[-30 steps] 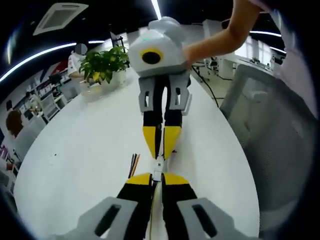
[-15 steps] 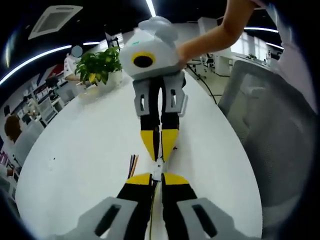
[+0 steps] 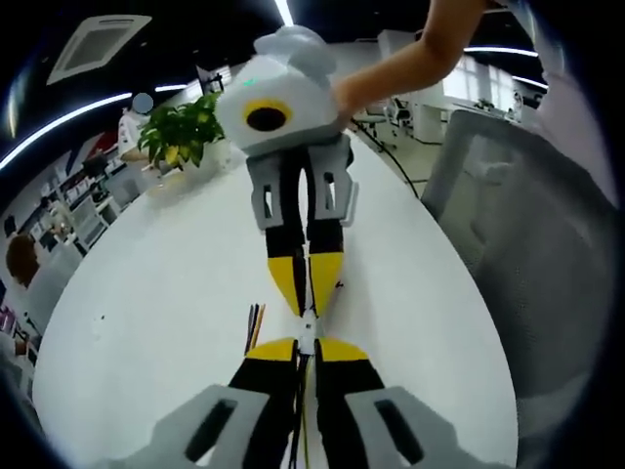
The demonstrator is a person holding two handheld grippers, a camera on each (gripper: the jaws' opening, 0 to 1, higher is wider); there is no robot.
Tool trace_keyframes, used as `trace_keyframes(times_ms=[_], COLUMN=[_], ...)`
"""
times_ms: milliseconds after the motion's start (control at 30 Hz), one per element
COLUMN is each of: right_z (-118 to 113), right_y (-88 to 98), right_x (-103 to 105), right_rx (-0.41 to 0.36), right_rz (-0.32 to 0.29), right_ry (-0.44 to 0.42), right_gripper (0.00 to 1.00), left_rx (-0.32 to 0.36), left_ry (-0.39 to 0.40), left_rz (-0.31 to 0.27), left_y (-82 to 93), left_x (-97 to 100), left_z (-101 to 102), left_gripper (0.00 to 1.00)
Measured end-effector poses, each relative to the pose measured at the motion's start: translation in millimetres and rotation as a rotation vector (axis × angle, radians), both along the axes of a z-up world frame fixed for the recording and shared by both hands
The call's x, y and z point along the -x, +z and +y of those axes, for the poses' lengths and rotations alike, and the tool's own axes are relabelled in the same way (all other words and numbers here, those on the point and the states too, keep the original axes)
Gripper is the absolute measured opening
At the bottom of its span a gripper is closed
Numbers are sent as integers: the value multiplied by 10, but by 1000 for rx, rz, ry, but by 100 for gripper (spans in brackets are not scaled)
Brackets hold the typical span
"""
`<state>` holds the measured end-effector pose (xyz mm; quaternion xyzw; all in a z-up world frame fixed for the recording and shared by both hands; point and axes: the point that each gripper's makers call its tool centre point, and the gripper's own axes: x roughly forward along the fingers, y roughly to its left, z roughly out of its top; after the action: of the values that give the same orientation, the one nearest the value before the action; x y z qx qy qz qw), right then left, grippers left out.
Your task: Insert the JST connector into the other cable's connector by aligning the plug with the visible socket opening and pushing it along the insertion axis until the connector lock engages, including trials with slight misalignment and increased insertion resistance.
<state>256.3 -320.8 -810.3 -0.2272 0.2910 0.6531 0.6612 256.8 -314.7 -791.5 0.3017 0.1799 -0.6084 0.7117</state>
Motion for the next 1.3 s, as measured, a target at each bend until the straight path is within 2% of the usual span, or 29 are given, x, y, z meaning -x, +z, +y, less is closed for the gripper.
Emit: trace_keyframes(times_ms=[433,767,867,933,1000,1100,1300], right_z=[23,34,32,78,132,138,87], right_y=[-7,-52,-102,-94,-89,-119,-147], right_x=[53,66,68,116,119,126,117], right_rx=[46,81,99,86,88,95,101], right_rz=[-19,7,16,44,13,25,36], right_ry=[82,77,74,79,92,83,72], right_gripper=[2,2,2,2,2,2,3], left_rx=[-6,-5,37,51,32,16,33], left_ry=[-20,-22,-22,-26,-32,-29,15], left_rz=[1,-3,16,12,9,13,20], left_y=[-41,-54,-11,10,-38,-89,-39], left_x=[34,43,63,60,57,67,27], left_z=[7,1,-48,-75,-85,-60,67], left_gripper=[0,0,0,0,0,0,0])
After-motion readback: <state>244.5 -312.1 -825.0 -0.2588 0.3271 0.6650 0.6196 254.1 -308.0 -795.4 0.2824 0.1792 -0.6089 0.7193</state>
